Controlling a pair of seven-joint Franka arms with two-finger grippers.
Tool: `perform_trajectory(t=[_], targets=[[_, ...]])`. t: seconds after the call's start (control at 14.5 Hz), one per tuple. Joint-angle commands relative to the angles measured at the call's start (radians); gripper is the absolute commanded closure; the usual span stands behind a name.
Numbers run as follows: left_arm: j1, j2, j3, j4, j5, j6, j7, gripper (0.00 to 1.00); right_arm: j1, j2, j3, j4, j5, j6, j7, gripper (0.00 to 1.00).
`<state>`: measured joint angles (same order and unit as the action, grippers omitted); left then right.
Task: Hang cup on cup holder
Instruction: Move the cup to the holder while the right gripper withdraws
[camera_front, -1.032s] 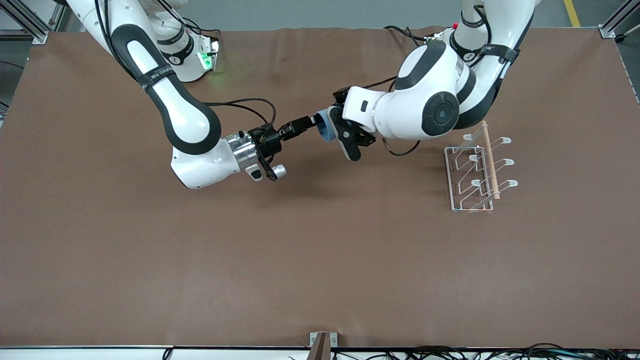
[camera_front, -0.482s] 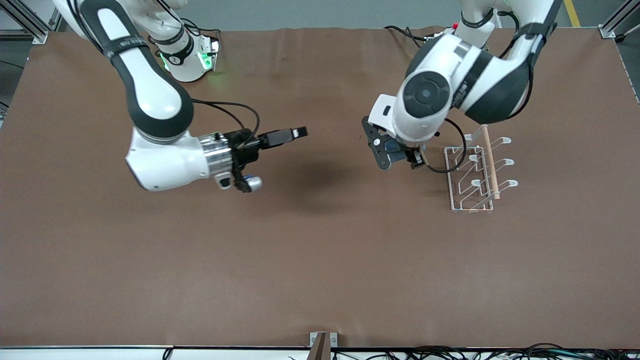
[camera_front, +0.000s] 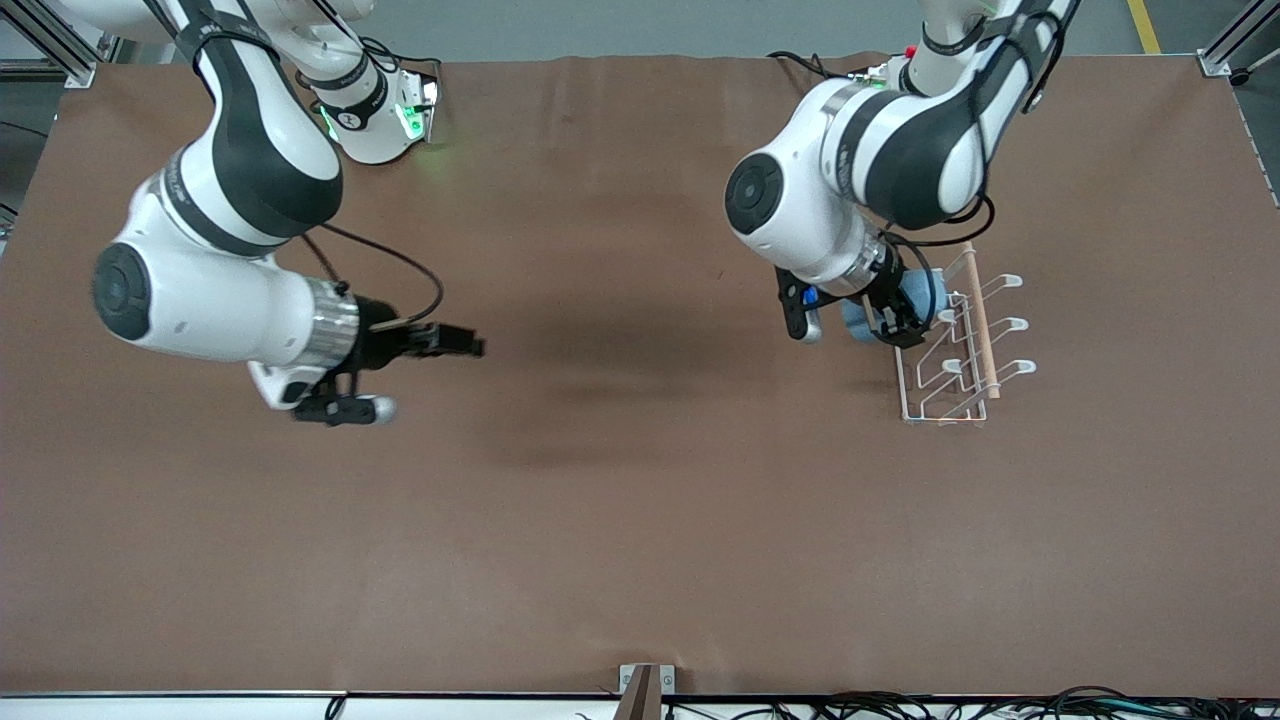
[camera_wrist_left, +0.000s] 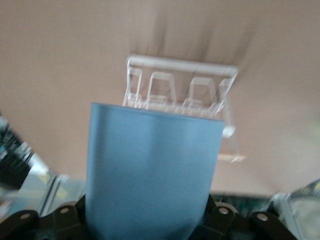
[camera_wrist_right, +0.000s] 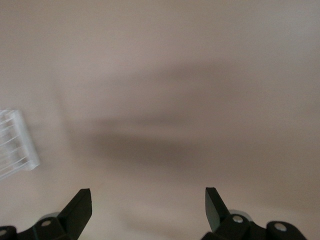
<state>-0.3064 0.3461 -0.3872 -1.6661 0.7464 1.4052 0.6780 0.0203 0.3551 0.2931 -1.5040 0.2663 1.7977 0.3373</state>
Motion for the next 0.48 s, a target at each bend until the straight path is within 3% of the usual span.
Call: perform_trajectory(t=[0.0, 0.21, 0.41], targets=[[0.01, 0.01, -0.001, -0.07, 0.164, -0.006, 0.012, 0.94, -0.017, -0.037, -0.101, 0.025, -0.152, -0.007, -0.067, 0.0], [0.013, 0.062, 0.002, -0.11, 0.301, -0.008, 0.027, 0.94, -0.02, -0.06, -0.221, 0.056, -0.17, -0.009, -0.295, 0.0], [0.013, 0.088, 0.004, -0.142, 0.402, -0.028, 0.06, 0.94, -0.022, -0.137, -0.298, 0.06, -0.193, -0.021, -0.319, 0.0]])
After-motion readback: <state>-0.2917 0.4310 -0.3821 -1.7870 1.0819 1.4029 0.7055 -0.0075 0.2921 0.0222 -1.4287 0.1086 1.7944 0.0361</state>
